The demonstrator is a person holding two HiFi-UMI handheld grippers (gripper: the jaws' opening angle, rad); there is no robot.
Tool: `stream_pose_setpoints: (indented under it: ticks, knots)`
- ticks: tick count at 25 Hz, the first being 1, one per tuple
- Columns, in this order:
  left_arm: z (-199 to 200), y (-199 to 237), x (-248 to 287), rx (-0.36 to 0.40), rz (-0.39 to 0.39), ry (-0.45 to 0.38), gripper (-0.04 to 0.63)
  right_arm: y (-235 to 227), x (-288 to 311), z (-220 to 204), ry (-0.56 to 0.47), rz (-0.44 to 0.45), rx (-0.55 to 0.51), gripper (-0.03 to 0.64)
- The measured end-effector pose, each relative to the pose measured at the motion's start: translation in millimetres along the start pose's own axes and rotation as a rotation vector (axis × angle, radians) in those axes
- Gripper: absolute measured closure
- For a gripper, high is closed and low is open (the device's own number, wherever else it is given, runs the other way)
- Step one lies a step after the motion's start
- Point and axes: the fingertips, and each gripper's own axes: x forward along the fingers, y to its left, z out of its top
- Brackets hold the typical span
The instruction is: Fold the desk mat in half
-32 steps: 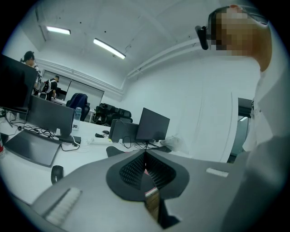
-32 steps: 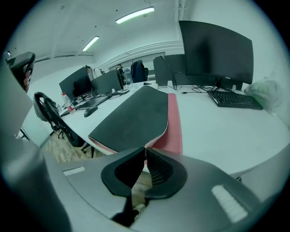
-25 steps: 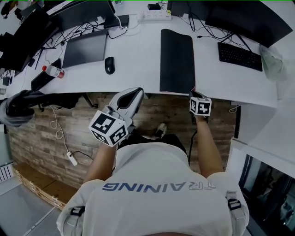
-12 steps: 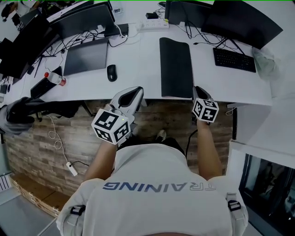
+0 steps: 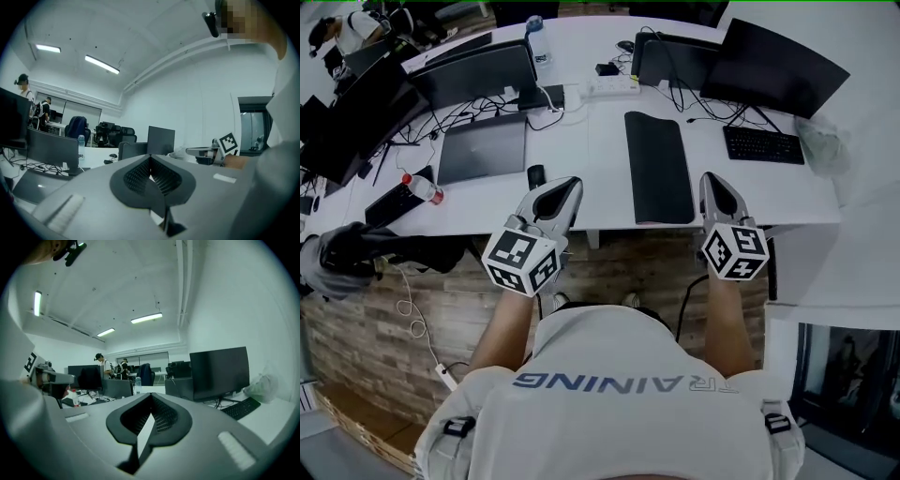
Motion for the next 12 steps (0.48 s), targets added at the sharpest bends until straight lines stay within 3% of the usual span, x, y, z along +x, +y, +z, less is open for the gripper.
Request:
stream_pose_setpoints:
  ticks: [6,12]
  knots:
    - [20,30,-15,0.019,0.046,-0.043,0.595,50,-8,54,-0.11,0.085,-0.08,0.603]
    - [23,38,-25,0.022,0.055,-0.056,0.595,67,-5,56,-0.116,0.108,-0.078,0.603]
